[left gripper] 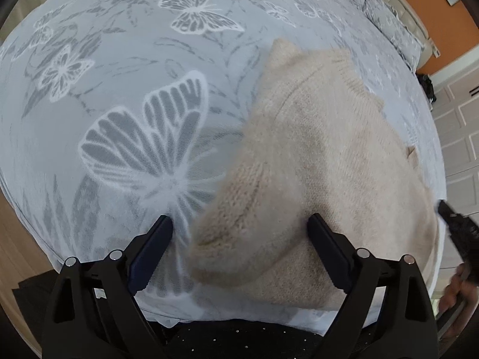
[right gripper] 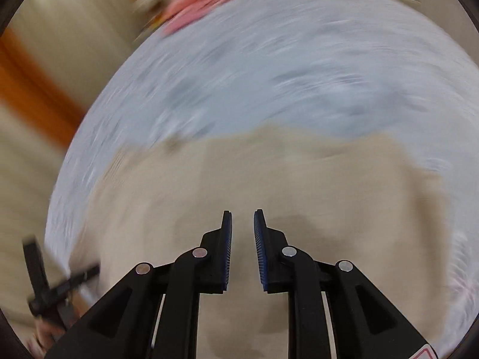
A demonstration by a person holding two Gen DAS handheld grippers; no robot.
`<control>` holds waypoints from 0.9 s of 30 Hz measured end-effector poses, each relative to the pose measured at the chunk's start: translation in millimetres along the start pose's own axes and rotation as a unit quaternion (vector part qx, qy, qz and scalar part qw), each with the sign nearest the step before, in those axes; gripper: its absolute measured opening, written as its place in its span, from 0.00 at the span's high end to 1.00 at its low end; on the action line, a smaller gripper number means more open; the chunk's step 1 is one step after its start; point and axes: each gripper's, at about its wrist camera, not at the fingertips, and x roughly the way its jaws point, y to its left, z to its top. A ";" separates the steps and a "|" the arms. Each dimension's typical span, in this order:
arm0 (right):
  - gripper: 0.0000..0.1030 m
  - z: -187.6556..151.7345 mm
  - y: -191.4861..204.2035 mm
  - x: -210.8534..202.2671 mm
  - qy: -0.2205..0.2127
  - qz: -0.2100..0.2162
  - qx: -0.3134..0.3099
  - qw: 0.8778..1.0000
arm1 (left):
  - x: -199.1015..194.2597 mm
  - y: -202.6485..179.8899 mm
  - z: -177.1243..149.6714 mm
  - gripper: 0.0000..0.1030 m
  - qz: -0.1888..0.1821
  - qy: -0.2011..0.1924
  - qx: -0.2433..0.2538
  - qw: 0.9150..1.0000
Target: Fold small clothes
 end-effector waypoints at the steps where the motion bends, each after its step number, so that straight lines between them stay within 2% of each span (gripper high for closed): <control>1: 0.84 2.8 9.8 14.6 0.019 0.003 -0.008 1.000 | -0.6 1.1 -0.1 0.14 -0.002 -0.001 -0.002 1.000; 2: 0.83 6.7 19.0 34.3 0.044 0.007 -0.011 0.999 | -0.7 1.7 0.2 0.14 -0.004 0.000 -0.003 1.000; 3: 0.83 14.2 27.3 55.4 0.049 -0.009 -0.013 0.999 | -0.7 1.6 -0.1 0.13 -0.005 0.000 -0.004 1.000; 6: 0.83 37.9 33.6 67.7 0.052 -0.021 0.014 0.998 | -0.4 2.2 -0.5 0.13 -0.006 -0.001 -0.002 1.000; 7: 0.83 45.0 33.4 64.7 0.054 -0.014 0.028 0.998 | -0.1 2.3 -0.6 0.13 -0.006 -0.001 -0.002 1.000; 9: 0.84 50.7 33.3 46.3 0.033 0.024 0.040 0.998 | 1.0 1.9 0.7 0.12 -0.006 0.001 0.001 1.000; 10: 0.84 47.1 32.4 35.1 0.018 0.028 0.042 0.999 | 0.9 2.4 0.5 0.12 -0.007 0.001 0.001 1.000; 12: 0.83 30.7 25.7 11.6 -0.012 0.021 0.048 0.999 | 0.0 3.4 -0.7 0.11 -0.012 0.000 -0.001 1.000; 15: 0.83 6.8 13.5 -3.5 -0.023 0.013 0.073 0.997 | -1.9 13.2 -0.5 0.11 -0.039 -0.007 -0.023 0.999; 17: 0.83 5.9 13.8 1.7 -0.015 0.016 0.073 0.997 | -5.3 24.6 -1.4 0.13 -0.067 -0.019 -0.052 0.996; 19: 0.87 16.6 27.0 13.8 -0.008 0.018 0.052 0.998 | -8.5 37.6 -3.3 0.22 -0.089 -0.030 -0.087 0.992; 22: 0.87 32.3 43.6 35.8 0.016 0.028 0.040 0.999 | -11.9 50.8 -6.6 0.29 -0.108 -0.041 -0.118 0.986; 24: 0.87 45.4 59.4 73.6 0.067 0.015 0.028 0.997 | -12.2 51.1 -7.3 0.28 -0.109 -0.041 -0.121 0.986; 25: 0.87 49.2 66.3 88.3 0.078 -0.002 0.018 0.997 | -12.0 48.1 -6.6 0.28 -0.099 -0.039 -0.113 0.988; 27: 0.85 57.1 80.5 97.6 0.071 -0.029 -0.001 0.997 | -10.9 40.2 -4.9 0.26 -0.080 -0.034 -0.095 0.992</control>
